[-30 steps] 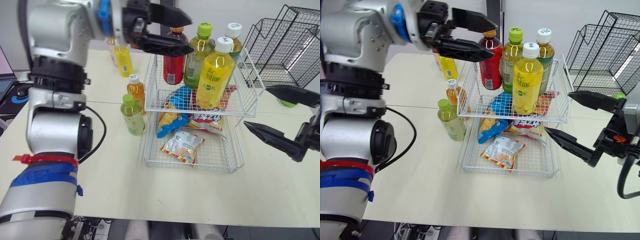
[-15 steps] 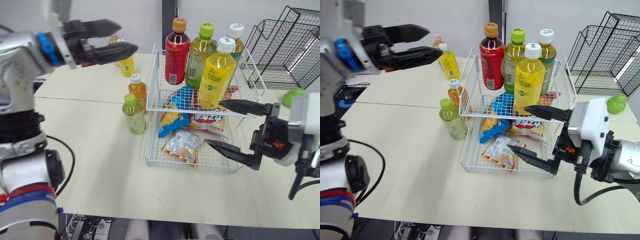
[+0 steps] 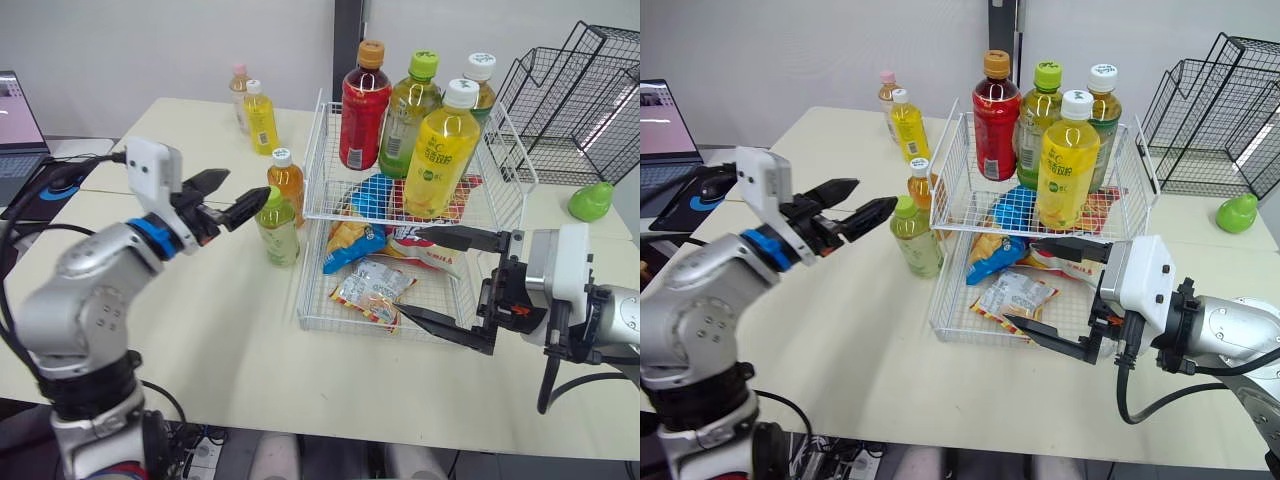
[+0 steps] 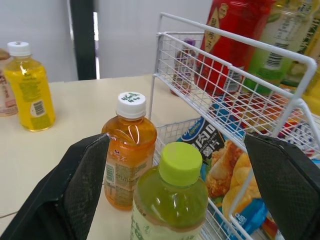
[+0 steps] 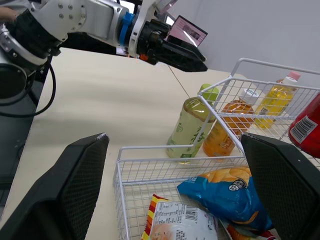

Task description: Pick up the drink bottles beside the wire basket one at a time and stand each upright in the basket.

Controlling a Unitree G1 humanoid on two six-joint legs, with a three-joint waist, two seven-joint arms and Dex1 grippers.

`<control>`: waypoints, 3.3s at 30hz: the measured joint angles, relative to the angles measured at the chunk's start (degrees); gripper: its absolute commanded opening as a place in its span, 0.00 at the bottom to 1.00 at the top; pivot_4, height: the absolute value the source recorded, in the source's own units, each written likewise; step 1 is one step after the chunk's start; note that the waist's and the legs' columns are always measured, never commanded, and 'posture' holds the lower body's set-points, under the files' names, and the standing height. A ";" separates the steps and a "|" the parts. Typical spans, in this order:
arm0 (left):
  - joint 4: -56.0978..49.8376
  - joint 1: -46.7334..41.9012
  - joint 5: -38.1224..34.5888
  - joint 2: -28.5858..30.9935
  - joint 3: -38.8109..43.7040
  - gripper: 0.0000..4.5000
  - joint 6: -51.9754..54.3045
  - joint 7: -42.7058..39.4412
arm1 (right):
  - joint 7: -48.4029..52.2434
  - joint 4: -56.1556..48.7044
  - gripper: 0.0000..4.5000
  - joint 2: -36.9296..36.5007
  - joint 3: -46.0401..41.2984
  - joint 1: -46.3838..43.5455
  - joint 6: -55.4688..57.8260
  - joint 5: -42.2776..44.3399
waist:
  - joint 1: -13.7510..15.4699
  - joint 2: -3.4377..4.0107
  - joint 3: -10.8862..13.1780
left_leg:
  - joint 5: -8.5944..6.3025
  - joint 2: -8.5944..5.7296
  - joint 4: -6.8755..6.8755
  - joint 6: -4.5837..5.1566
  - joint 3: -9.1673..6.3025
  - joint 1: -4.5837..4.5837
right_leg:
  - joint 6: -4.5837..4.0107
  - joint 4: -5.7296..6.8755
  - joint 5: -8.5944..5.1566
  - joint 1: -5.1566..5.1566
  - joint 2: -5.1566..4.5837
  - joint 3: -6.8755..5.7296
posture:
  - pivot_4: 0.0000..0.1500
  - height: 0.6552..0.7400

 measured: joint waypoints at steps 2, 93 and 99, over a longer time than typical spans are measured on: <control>-2.53 0.92 2.28 -2.21 -2.79 0.99 -0.17 5.46 | -0.09 -0.44 1.00 0.00 -0.11 0.03 0.11 0.10 | 0.00 0.00 -0.01 | 0.00 -0.05 0.01 0.00 0.00 0.00 | 0.00 0.00 0.00 0.00 0.06 0.02 | 1.00 0.77; 68.53 -64.46 11.13 -4.04 -28.59 0.30 -16.17 -42.49 | -10.26 -1.54 1.00 -7.48 -20.80 6.66 8.12 15.51 | -0.78 -0.01 0.03 | -0.01 -0.10 -0.52 -0.01 0.21 -0.24 | -0.03 -0.41 -0.02 -0.35 0.20 0.14 | 1.00 0.77; 70.03 -64.30 11.94 -4.47 -28.54 0.38 -17.85 -43.66 | -10.23 -1.50 1.00 -7.48 -20.80 6.66 8.10 15.44 | -0.79 -0.01 0.03 | -0.01 -0.09 -0.53 -0.01 0.20 -0.23 | -0.03 -0.41 -0.02 -0.35 0.21 0.13 | 1.00 0.77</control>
